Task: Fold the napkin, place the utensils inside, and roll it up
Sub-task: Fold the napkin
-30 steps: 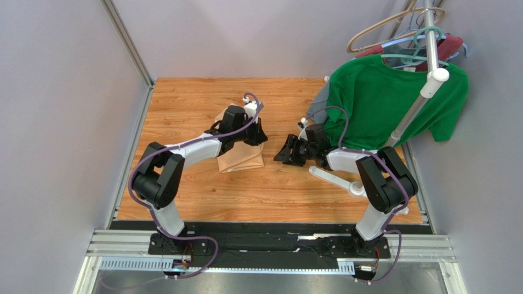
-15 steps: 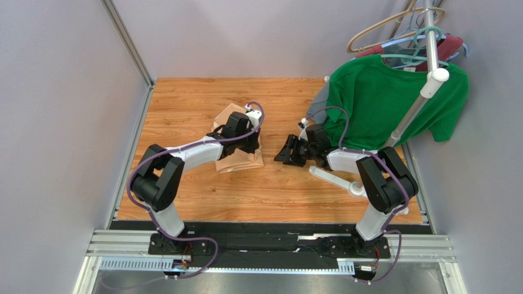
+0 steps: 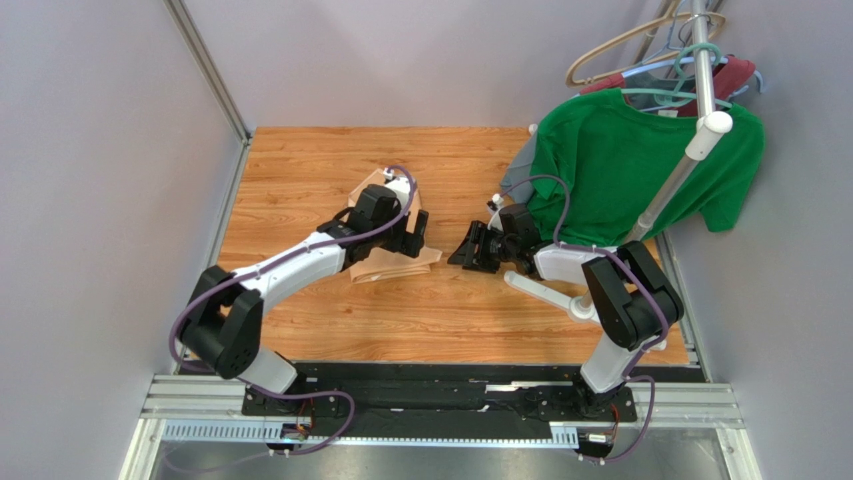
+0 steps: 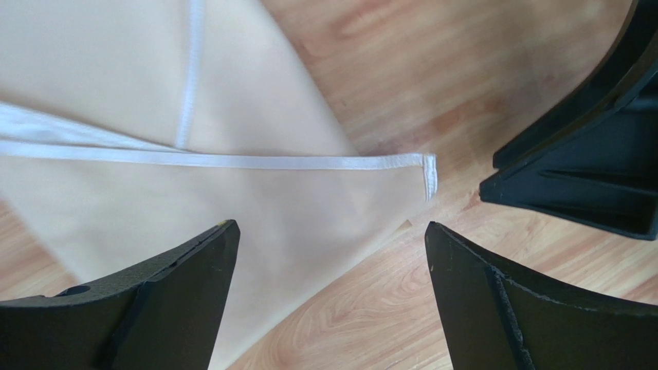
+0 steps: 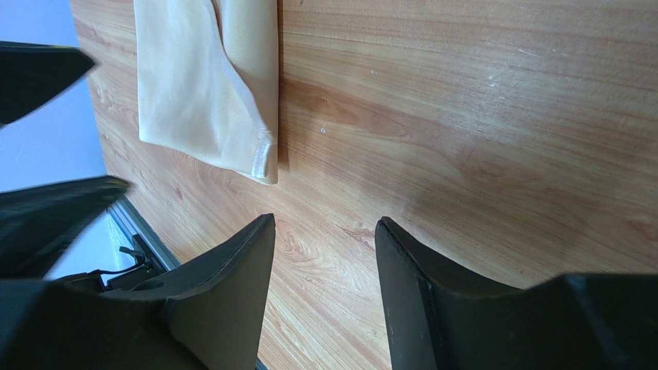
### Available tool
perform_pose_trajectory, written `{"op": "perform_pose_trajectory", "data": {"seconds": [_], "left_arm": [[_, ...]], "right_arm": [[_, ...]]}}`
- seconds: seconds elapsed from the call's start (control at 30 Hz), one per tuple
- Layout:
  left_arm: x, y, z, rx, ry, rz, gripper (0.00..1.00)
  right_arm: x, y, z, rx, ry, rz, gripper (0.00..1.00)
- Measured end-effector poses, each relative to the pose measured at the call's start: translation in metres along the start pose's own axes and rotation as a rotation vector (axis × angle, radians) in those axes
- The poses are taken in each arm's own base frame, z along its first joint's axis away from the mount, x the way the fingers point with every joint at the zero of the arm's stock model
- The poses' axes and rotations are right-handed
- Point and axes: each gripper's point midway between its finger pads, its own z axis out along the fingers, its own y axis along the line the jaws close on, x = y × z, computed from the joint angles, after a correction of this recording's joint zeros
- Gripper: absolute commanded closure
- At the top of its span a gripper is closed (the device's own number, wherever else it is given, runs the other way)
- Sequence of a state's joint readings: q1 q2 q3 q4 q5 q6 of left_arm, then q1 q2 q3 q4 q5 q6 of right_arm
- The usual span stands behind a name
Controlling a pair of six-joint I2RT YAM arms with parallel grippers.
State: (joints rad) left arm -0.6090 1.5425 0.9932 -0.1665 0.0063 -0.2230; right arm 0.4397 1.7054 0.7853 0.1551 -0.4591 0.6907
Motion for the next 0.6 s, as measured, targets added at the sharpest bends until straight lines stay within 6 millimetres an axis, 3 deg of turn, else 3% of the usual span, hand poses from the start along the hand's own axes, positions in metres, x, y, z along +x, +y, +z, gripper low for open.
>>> {"op": "perform_pose_trajectory", "data": {"seconds": [0.13, 0.23, 0.33, 0.47, 0.53, 0.6], "left_arm": [[-0.023, 0.014, -0.036, -0.098, -0.090, -0.054, 0.04], [-0.019, 0.028, -0.052, -0.159, -0.105, -0.130, 0.09], [0.013, 0.046, -0.050, -0.217, -0.043, -0.214, 0.10], [0.085, 0.078, -0.048, -0.301, 0.099, -0.360, 0.04], [0.104, 0.085, -0.051, -0.316, 0.128, -0.414, 0.04], [0.108, 0.086, -0.054, -0.311, 0.123, -0.455, 0.04]], "right_arm": [[-0.001, 0.001, -0.001, -0.001, -0.005, -0.002, 0.46], [-0.001, 0.001, -0.001, -0.001, -0.006, -0.002, 0.46], [-0.001, 0.001, -0.001, -0.002, -0.005, -0.001, 0.46], [-0.002, 0.002, -0.001, -0.004, -0.005, -0.002, 0.46], [-0.002, 0.002, -0.001, -0.006, -0.005, -0.002, 0.45], [-0.003, 0.004, -0.001, -0.010, -0.005, -0.001, 0.45]]}}
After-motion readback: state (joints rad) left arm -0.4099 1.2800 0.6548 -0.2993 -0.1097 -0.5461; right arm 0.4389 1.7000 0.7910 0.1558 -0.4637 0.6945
